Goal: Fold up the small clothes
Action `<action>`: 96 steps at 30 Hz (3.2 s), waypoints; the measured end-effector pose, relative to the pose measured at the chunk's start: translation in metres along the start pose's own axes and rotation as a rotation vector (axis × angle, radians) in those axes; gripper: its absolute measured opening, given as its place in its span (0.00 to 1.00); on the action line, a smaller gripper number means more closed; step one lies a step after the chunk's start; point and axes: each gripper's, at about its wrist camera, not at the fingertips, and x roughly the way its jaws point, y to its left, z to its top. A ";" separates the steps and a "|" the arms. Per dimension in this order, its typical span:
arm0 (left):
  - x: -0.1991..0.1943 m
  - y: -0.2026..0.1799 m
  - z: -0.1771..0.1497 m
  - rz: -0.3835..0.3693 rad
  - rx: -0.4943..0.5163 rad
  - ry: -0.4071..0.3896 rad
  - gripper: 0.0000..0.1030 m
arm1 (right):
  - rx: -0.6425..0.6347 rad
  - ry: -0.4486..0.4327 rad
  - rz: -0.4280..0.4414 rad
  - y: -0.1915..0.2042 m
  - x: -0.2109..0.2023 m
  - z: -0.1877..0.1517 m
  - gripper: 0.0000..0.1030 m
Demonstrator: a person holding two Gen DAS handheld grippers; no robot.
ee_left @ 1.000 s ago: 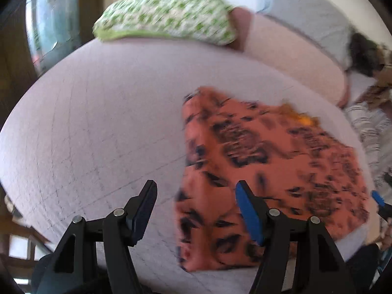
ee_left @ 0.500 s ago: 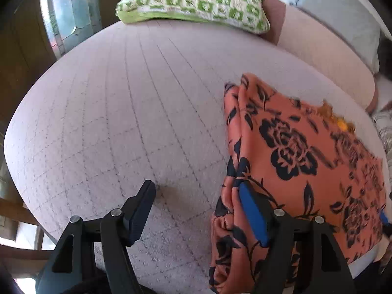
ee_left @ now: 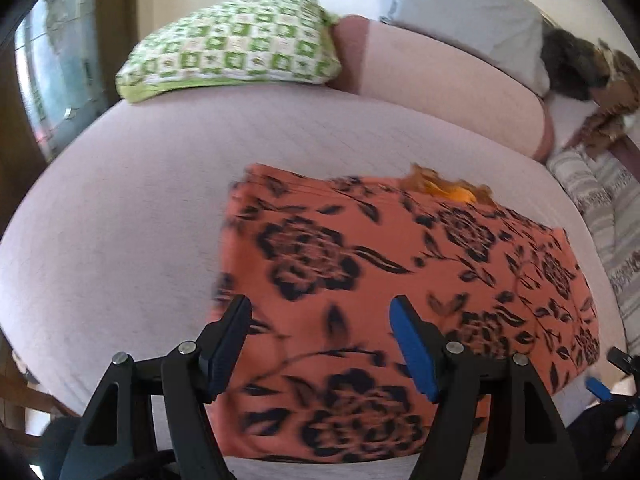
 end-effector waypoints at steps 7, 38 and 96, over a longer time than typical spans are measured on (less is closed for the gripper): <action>0.035 -0.039 -0.016 0.012 0.114 0.088 0.71 | 0.061 -0.047 0.004 -0.007 0.009 0.017 0.80; 0.040 -0.066 0.006 0.010 0.133 0.093 0.71 | 0.036 -0.083 -0.063 0.003 0.023 0.043 0.80; -0.089 0.187 -0.038 0.139 -0.431 -0.116 0.77 | -0.974 0.234 -0.024 0.324 0.194 -0.178 0.13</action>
